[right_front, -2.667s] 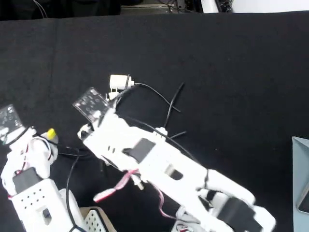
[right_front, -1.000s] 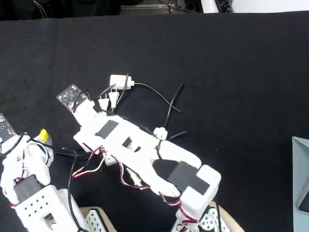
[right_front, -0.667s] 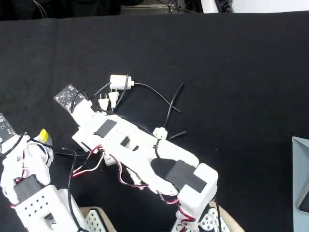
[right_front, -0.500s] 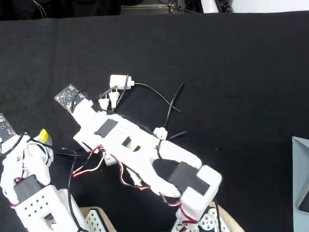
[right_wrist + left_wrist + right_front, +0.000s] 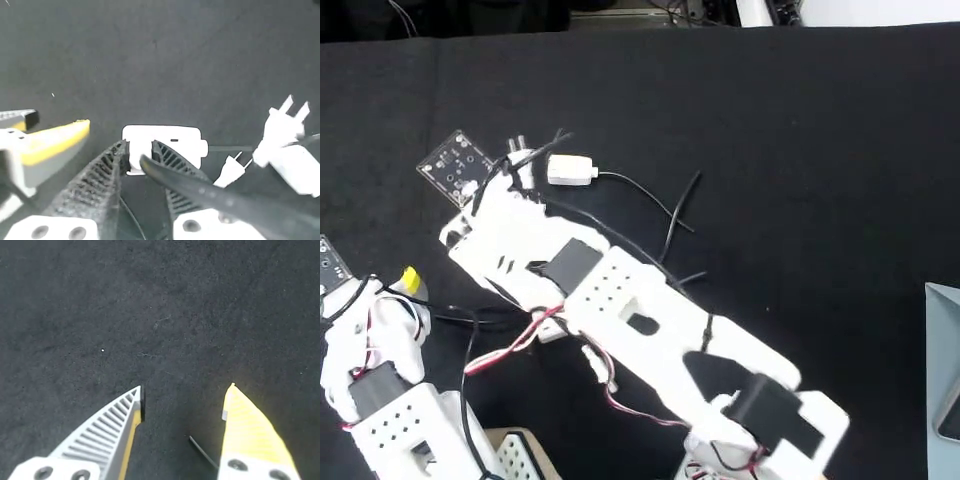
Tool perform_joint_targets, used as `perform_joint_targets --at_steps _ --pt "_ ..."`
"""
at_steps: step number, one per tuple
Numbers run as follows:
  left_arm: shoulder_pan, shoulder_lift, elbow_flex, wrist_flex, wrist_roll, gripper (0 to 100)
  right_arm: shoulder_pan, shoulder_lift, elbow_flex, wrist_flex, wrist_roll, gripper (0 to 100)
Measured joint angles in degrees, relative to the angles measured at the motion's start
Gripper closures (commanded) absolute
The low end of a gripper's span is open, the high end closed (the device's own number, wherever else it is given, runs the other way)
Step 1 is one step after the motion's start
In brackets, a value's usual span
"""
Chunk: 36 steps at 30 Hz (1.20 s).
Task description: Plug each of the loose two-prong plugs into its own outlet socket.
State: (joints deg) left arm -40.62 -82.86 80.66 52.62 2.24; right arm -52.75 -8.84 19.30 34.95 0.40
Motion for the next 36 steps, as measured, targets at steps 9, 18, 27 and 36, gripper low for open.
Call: perform_joint_targets --at_steps 9,18,27,36 --pt "0.0 0.0 0.7 0.0 0.0 74 7.2 -4.9 -2.0 -0.2 2.5 98.5" --pt "0.0 0.0 0.7 0.0 0.0 74 27.7 -1.1 -2.1 -6.7 6.9 98.3" --pt "0.0 0.0 0.7 0.0 0.0 74 39.6 20.0 -11.1 -13.8 7.9 97.9" --pt "0.0 0.0 0.7 0.0 0.0 74 40.9 33.1 -24.5 -7.1 7.9 78.6"
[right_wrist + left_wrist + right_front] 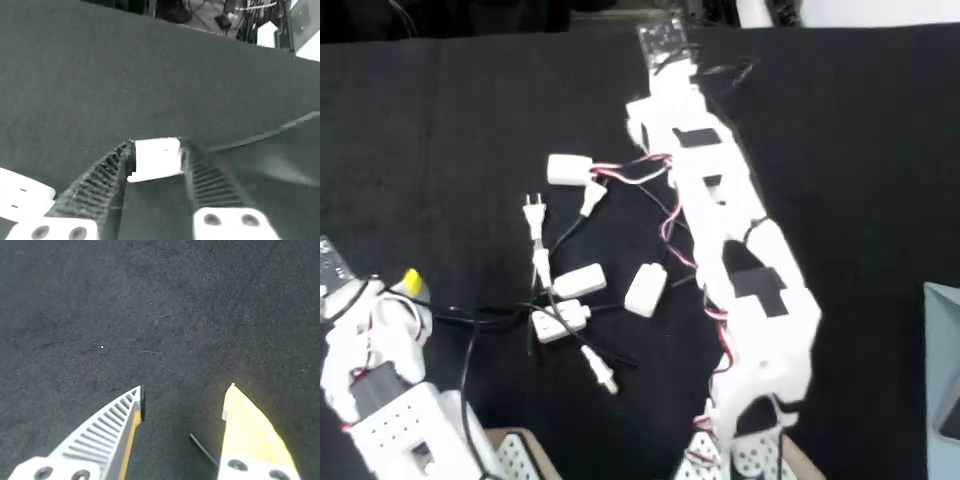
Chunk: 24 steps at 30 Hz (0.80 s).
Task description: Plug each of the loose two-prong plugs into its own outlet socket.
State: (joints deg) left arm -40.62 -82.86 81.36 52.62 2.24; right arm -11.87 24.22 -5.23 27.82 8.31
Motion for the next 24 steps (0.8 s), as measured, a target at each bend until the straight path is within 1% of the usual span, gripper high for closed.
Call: perform_joint_targets --at_steps 3,9,12,14,17,19,24 --pt "0.0 0.0 0.0 0.0 0.0 74 -0.6 -0.1 -4.8 9.8 0.0 78.6" --pt "0.0 0.0 0.0 0.0 0.0 74 -4.7 -4.4 -10.1 30.2 0.1 78.6" --pt "0.0 0.0 0.0 0.0 0.0 74 -7.2 -6.0 -10.5 37.6 -0.2 78.6" --pt "0.0 0.0 0.0 0.0 0.0 74 -9.4 -6.2 -10.5 42.1 -2.3 78.6" --pt "0.0 0.0 0.0 0.0 0.0 74 -12.9 -6.2 -10.5 46.5 -5.8 78.6" --pt "0.0 0.0 0.0 0.0 0.0 74 -15.8 -6.3 -9.4 47.6 -7.7 78.6" --pt "0.0 0.0 0.0 0.0 0.0 74 -23.3 -6.3 0.0 45.3 -11.1 78.6"
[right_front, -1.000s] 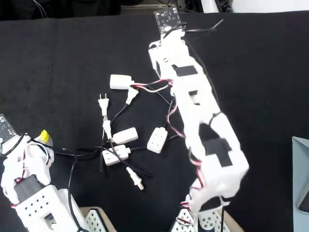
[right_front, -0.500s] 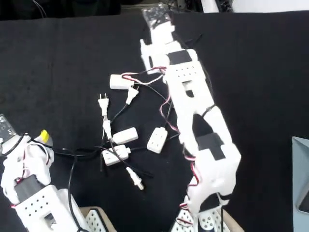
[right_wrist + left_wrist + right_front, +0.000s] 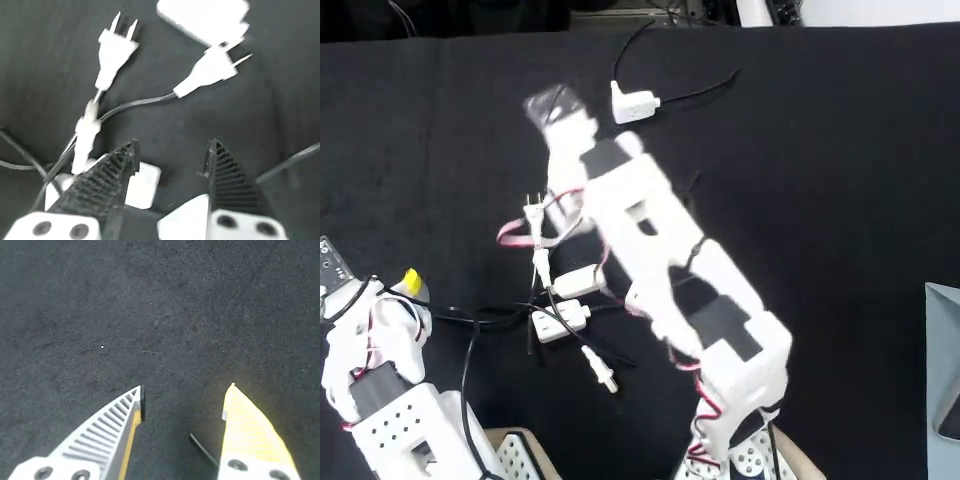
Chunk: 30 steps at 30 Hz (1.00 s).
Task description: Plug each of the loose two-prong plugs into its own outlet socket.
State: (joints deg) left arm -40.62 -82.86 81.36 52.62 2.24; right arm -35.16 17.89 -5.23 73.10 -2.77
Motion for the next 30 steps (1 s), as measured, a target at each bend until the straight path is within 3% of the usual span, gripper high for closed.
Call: perform_joint_targets --at_steps 8,14,22,30 --pt "0.0 0.0 0.0 0.0 0.0 74 -1.4 -4.7 10.1 2.3 -0.4 78.6" --pt "0.0 0.0 0.0 0.0 0.0 74 -1.1 -16.4 20.0 5.1 4.8 78.7" --pt "0.0 0.0 0.6 -1.0 0.0 74 -1.3 -32.0 44.1 -6.7 10.5 78.7" --pt "0.0 0.0 0.6 -1.1 0.0 74 -9.9 -39.3 47.2 -3.0 10.7 78.7"
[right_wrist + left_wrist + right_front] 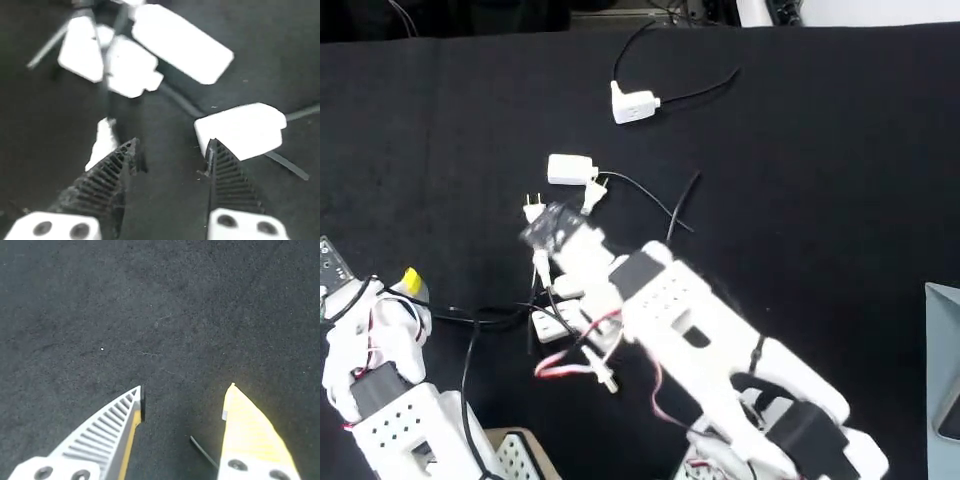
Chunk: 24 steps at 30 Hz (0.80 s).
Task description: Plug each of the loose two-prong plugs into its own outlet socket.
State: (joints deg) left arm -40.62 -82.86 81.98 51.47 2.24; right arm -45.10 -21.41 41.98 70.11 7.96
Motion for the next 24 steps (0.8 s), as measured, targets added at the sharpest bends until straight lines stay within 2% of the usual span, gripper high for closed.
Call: perform_joint_targets --at_steps 10,17,24 --pt "0.0 0.0 0.0 0.0 0.0 74 -11.2 -0.4 3.5 1.8 -3.2 79.8" --pt "0.0 0.0 0.0 0.0 0.0 74 -11.5 -0.4 13.2 -11.7 -3.3 95.6" --pt "0.0 0.0 0.0 0.0 0.0 74 -10.1 -1.1 15.4 -15.2 -3.3 95.9"
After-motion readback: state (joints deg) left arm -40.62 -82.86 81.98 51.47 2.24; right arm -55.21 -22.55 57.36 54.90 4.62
